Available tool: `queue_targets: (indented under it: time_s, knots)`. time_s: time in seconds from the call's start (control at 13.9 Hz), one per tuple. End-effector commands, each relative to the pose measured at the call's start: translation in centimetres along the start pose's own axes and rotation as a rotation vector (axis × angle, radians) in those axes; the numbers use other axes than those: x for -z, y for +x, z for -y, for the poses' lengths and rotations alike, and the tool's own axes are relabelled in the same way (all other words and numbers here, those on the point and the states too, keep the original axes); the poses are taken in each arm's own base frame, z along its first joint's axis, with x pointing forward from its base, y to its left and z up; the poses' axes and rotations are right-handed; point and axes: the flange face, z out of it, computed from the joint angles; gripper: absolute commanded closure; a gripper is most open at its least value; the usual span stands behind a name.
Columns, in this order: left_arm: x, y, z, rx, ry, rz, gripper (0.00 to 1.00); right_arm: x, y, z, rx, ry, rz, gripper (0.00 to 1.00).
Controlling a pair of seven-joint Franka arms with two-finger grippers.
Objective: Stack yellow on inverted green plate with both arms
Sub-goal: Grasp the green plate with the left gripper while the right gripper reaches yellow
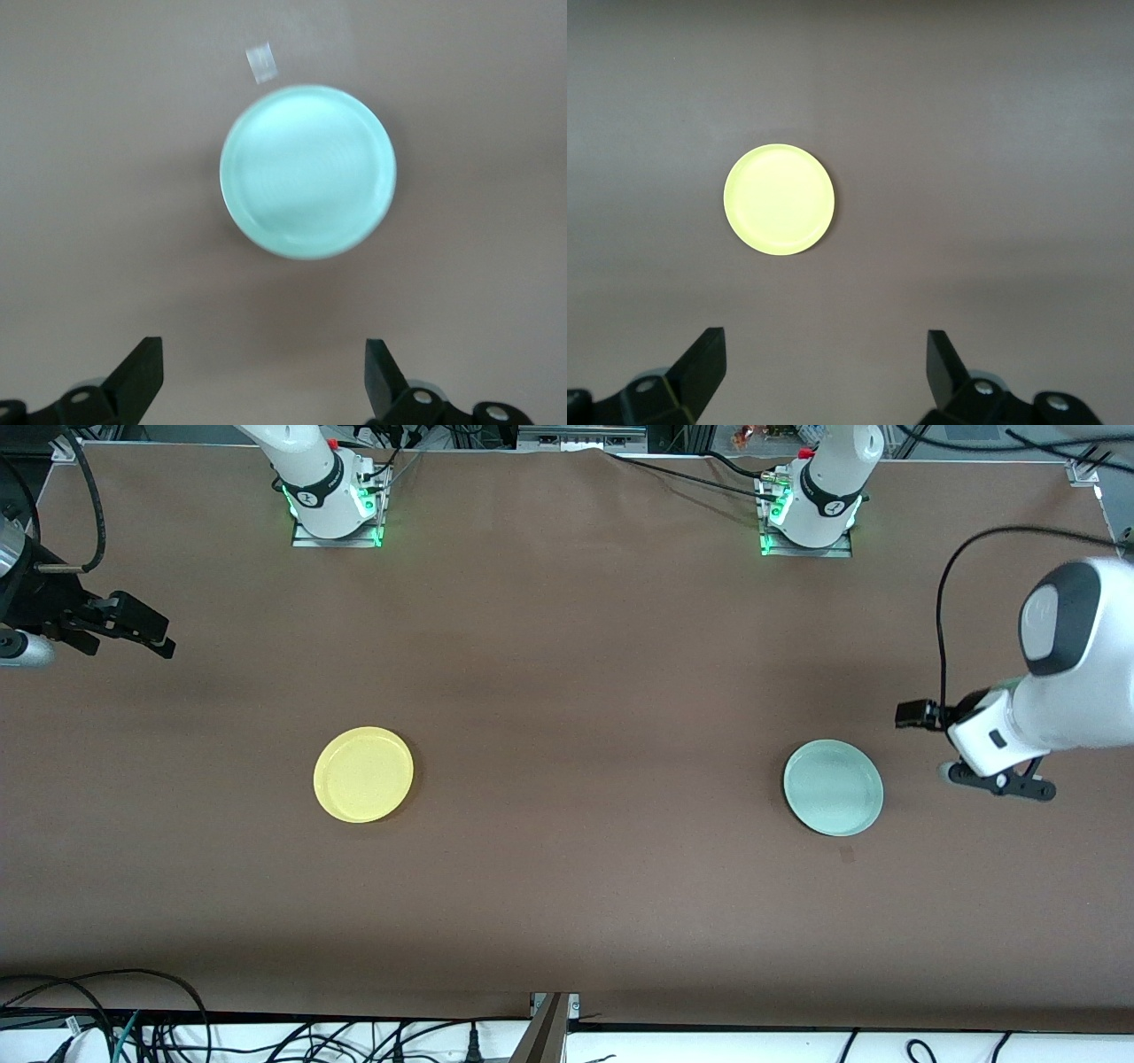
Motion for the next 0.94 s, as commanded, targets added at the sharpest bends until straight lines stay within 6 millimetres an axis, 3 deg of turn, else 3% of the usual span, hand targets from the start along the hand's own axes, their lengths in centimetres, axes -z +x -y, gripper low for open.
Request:
queue_targets:
  time_s: [0.0, 0.14, 0.29, 0.43, 0.65, 0.79, 0.86]
  knots:
    - [-3.3, 2.6, 1.6, -0.116, 0.010, -0.047, 0.00, 0.5, 0.1, 0.0, 0.005, -0.010, 0.008, 0.00]
    - [-6.6, 4.1, 2.4, -0.153, 0.016, -0.069, 0.00, 0.3, 0.1, 0.2, 0.011, -0.013, 0.013, 0.00]
    - [-10.2, 5.4, 2.9, -0.267, 0.034, -0.110, 0.00, -1.4, -0.3, 0.3, 0.082, -0.022, 0.101, 0.00]
    - [-13.3, 5.6, 4.3, -0.301, 0.050, -0.150, 0.00, -2.4, -0.2, 0.5, 0.199, -0.018, 0.138, 0.00]
    - [-17.6, 5.6, 4.0, -0.331, 0.068, -0.188, 0.00, -2.9, 0.0, 1.0, 0.205, -0.004, 0.146, 0.00]
    - [-19.1, 5.6, 3.8, -0.331, 0.076, -0.205, 0.00, -6.5, 1.4, 2.1, 0.215, -0.005, 0.194, 0.00]
    - [-19.5, 5.7, 3.9, -0.331, 0.074, -0.203, 0.08, -9.0, 2.5, 2.4, 0.215, 0.005, 0.211, 0.00]
